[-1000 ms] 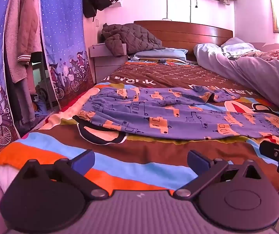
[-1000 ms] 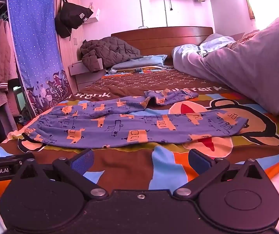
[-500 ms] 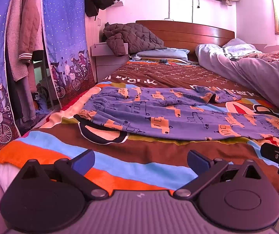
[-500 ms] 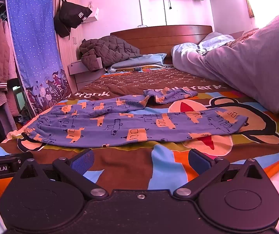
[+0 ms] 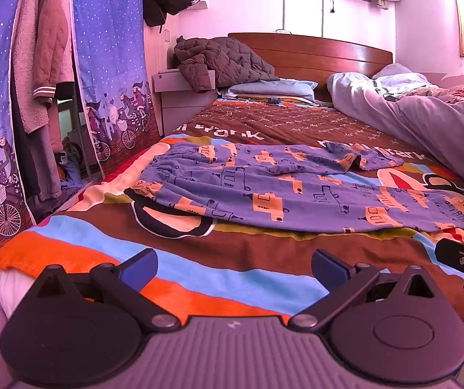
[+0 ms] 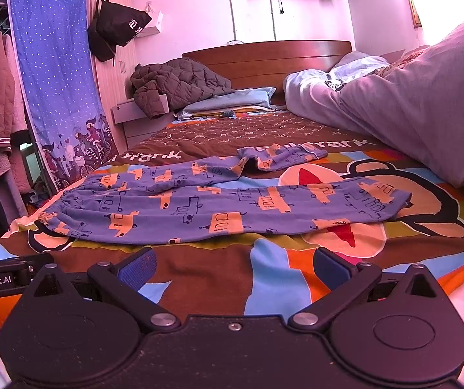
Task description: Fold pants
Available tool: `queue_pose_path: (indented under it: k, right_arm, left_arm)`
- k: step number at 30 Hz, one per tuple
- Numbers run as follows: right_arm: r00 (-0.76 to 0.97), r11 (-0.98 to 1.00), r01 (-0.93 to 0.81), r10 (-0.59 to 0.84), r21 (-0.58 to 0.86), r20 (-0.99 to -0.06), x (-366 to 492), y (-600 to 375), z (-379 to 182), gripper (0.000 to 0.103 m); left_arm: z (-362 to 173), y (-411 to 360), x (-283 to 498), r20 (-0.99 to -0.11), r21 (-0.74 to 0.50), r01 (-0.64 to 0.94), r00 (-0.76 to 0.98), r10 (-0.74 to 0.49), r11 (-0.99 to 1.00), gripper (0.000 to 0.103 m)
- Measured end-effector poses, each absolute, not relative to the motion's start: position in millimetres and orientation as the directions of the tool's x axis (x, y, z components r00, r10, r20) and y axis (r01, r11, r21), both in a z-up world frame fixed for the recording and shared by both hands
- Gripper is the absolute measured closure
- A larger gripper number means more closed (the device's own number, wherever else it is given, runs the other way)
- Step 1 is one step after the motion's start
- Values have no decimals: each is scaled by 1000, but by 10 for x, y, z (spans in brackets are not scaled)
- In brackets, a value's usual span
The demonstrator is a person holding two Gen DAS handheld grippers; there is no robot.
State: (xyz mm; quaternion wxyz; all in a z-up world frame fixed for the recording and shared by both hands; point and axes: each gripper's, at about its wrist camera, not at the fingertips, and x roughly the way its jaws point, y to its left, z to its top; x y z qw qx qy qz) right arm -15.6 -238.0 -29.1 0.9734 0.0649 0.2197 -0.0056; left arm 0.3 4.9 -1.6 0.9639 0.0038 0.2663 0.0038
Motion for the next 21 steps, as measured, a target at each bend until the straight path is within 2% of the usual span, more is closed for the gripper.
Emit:
queue_pose_path:
  k: [21]
  right_arm:
    - [896,990,53,10,129,-443,-130,-2405,-328,1]
  left_arm:
    - [-80,17,29,-528,15,-15,849,20,1000,0]
